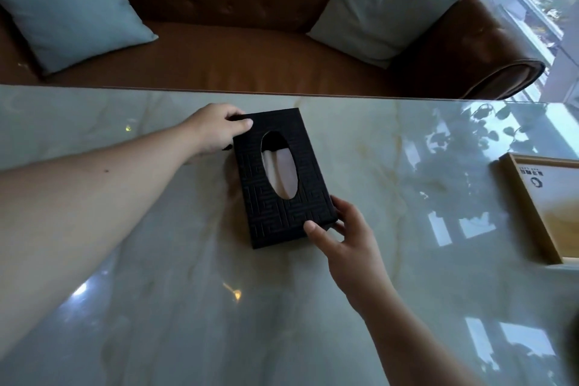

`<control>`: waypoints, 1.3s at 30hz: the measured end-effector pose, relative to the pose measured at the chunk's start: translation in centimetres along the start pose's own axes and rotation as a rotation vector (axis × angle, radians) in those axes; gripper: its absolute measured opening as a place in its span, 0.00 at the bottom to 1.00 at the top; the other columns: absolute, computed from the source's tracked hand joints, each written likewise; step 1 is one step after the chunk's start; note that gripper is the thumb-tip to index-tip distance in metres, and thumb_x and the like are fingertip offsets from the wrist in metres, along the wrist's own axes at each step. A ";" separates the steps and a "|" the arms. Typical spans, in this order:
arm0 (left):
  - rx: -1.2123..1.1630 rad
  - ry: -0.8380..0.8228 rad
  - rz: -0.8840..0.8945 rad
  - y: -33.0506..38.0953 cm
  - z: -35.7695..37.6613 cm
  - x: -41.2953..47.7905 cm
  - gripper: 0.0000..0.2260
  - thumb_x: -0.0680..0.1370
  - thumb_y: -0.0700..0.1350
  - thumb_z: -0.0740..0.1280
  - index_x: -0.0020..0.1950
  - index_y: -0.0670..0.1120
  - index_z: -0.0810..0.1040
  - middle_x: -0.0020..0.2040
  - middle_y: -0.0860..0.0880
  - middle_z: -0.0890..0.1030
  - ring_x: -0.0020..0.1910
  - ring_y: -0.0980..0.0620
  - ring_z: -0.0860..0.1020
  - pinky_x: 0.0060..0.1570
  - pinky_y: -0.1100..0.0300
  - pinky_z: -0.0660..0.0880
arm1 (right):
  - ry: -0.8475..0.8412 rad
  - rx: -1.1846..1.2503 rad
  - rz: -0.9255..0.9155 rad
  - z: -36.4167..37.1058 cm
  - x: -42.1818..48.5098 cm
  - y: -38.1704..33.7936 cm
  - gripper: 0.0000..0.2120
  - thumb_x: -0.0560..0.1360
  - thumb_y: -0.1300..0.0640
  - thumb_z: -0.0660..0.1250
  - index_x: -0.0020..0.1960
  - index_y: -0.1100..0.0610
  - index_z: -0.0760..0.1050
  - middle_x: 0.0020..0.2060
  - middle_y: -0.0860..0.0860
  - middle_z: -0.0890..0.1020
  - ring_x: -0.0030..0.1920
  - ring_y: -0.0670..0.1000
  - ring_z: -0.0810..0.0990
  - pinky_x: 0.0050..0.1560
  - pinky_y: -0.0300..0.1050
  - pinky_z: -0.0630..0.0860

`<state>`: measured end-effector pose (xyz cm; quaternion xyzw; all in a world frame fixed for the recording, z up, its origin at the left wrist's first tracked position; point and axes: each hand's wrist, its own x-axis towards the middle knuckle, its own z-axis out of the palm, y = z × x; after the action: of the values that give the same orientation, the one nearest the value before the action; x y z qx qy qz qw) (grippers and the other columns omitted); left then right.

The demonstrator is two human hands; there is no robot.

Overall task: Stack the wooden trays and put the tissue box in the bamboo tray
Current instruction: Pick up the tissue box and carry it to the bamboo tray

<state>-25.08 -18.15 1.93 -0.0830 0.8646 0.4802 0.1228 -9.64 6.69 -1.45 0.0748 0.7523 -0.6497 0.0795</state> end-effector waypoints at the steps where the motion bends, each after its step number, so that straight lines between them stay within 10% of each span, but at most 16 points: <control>1: -0.019 0.030 0.004 -0.3 0.0 -0.4 0.07 0.77 0.49 0.67 0.49 0.48 0.80 0.50 0.45 0.82 0.49 0.46 0.79 0.44 0.57 0.74 | 0.006 0.014 -0.011 -0.1 0.0 0.2 0.20 0.71 0.57 0.75 0.58 0.42 0.74 0.52 0.39 0.83 0.55 0.39 0.79 0.46 0.31 0.75; 9: -0.421 0.190 -0.135 -3.2 -0.3 -8.6 0.04 0.76 0.43 0.69 0.41 0.46 0.81 0.40 0.47 0.82 0.41 0.50 0.80 0.56 0.43 0.77 | -0.074 -0.066 -0.134 -2.3 0.3 -0.6 0.21 0.74 0.51 0.69 0.65 0.53 0.71 0.58 0.50 0.81 0.62 0.46 0.77 0.57 0.46 0.77; 16: -0.660 0.344 -0.241 -4.4 3.5 -18.3 0.02 0.77 0.40 0.67 0.46 0.45 0.79 0.47 0.45 0.84 0.46 0.51 0.82 0.56 0.46 0.78 | -0.243 -0.088 -0.150 -4.3 1.0 -2.0 0.20 0.80 0.46 0.55 0.71 0.33 0.58 0.71 0.39 0.69 0.72 0.39 0.64 0.72 0.44 0.61; 23: -0.686 0.402 -0.292 -4.8 7.1 -23.6 0.06 0.74 0.42 0.69 0.51 0.44 0.78 0.50 0.43 0.85 0.49 0.50 0.84 0.53 0.52 0.81 | -0.252 0.125 -0.055 -4.6 1.2 -1.1 0.19 0.79 0.51 0.56 0.67 0.36 0.70 0.71 0.41 0.70 0.72 0.41 0.65 0.74 0.49 0.58; 32: -0.213 0.280 -0.240 -4.9 5.9 -23.6 0.23 0.63 0.61 0.70 0.53 0.52 0.75 0.50 0.54 0.83 0.45 0.63 0.81 0.52 0.55 0.77 | -0.246 0.121 0.063 -5.0 1.7 -0.4 0.25 0.79 0.64 0.58 0.75 0.56 0.63 0.70 0.46 0.72 0.70 0.43 0.69 0.73 0.48 0.60; 39: 0.591 0.048 0.297 -3.3 0.8 -18.9 0.49 0.63 0.75 0.62 0.75 0.47 0.57 0.75 0.46 0.63 0.74 0.51 0.59 0.71 0.56 0.56 | -0.420 -0.934 -0.341 -5.9 2.5 -4.5 0.46 0.66 0.27 0.61 0.77 0.42 0.47 0.78 0.42 0.53 0.75 0.42 0.54 0.69 0.43 0.60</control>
<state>-6.02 -18.68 4.37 0.0719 0.9718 0.2192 0.0495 -13.15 11.91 3.15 -0.2231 0.9305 -0.2508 0.1464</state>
